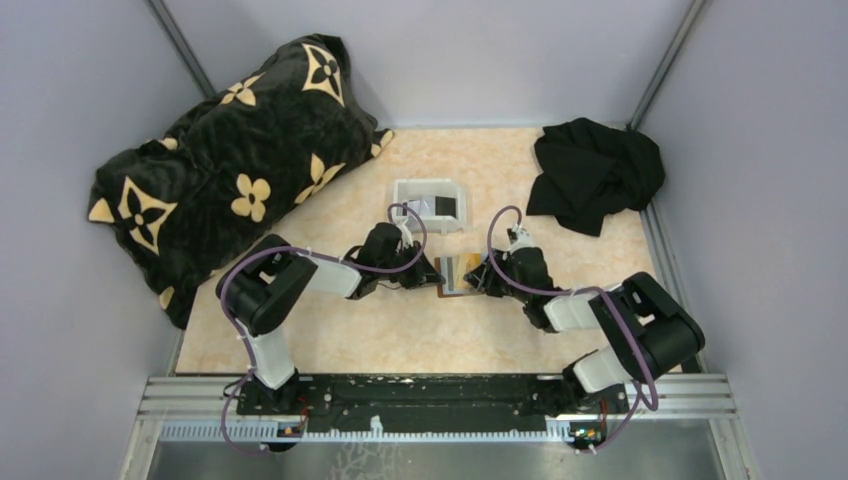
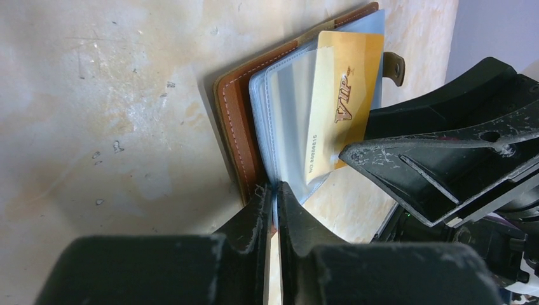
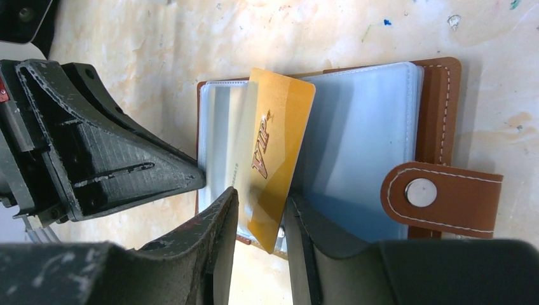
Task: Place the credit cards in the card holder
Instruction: Insert the credit card into the card holder.
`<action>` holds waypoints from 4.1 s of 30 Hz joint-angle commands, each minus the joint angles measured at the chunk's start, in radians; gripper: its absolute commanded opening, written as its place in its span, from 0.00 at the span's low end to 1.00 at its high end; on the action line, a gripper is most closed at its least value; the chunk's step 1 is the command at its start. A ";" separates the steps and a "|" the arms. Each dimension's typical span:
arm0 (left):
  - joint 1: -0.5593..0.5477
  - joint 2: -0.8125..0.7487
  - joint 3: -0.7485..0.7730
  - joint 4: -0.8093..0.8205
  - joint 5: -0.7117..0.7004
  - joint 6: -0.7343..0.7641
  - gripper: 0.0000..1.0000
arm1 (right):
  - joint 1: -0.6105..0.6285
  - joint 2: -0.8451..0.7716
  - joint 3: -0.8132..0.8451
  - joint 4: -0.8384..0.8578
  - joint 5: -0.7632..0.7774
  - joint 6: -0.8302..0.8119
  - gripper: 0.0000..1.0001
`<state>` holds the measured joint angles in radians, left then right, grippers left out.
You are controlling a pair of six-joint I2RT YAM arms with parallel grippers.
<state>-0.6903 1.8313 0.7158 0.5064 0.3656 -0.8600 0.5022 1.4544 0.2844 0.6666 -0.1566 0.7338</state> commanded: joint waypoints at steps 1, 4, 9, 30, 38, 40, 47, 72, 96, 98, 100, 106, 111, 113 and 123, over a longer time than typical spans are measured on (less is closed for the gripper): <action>-0.003 0.027 0.010 -0.054 -0.035 0.016 0.11 | 0.008 -0.045 0.034 -0.104 0.056 -0.065 0.34; -0.003 0.028 0.013 -0.059 -0.037 0.017 0.11 | 0.007 -0.058 0.040 -0.125 0.065 -0.075 0.35; -0.003 0.028 0.018 -0.067 -0.036 0.018 0.10 | 0.007 -0.054 0.044 -0.135 0.066 -0.078 0.34; 0.001 0.030 0.052 -0.106 -0.035 0.062 0.10 | -0.054 0.034 0.114 -0.252 -0.156 -0.157 0.00; 0.012 0.031 0.068 -0.128 -0.045 0.086 0.10 | -0.062 0.061 0.101 -0.252 -0.240 -0.137 0.00; 0.016 0.029 0.072 -0.136 -0.047 0.093 0.10 | -0.062 0.060 0.091 -0.248 -0.246 -0.133 0.00; 0.039 0.025 0.085 -0.168 -0.065 0.116 0.10 | -0.063 0.046 0.072 -0.261 -0.258 -0.131 0.00; 0.072 0.052 0.129 -0.193 -0.034 0.140 0.10 | -0.076 0.156 0.089 -0.165 -0.340 -0.059 0.00; 0.071 0.057 0.082 -0.117 -0.002 0.122 0.09 | -0.074 0.023 0.095 -0.454 -0.129 0.068 0.00; 0.071 0.053 0.082 -0.117 -0.002 0.125 0.09 | -0.073 0.030 0.101 -0.464 -0.128 0.079 0.00; 0.071 0.047 0.080 -0.118 -0.003 0.128 0.09 | -0.071 0.034 0.108 -0.465 -0.132 0.099 0.00; 0.069 0.030 0.076 -0.116 -0.005 0.132 0.09 | -0.063 0.033 0.130 -0.488 -0.132 0.165 0.00; 0.059 0.027 0.075 -0.096 -0.003 0.131 0.09 | -0.057 0.032 0.150 -0.510 -0.124 0.209 0.00; 0.053 0.026 0.073 -0.089 -0.004 0.131 0.09 | -0.057 0.032 0.156 -0.520 -0.117 0.222 0.00; 0.034 0.022 0.075 -0.077 -0.001 0.132 0.09 | -0.056 0.081 0.204 -0.528 -0.126 0.243 0.00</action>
<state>-0.6392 1.8603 0.7994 0.4301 0.3851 -0.7471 0.4343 1.4883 0.4789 0.2150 -0.3229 0.9733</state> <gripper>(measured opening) 0.091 0.012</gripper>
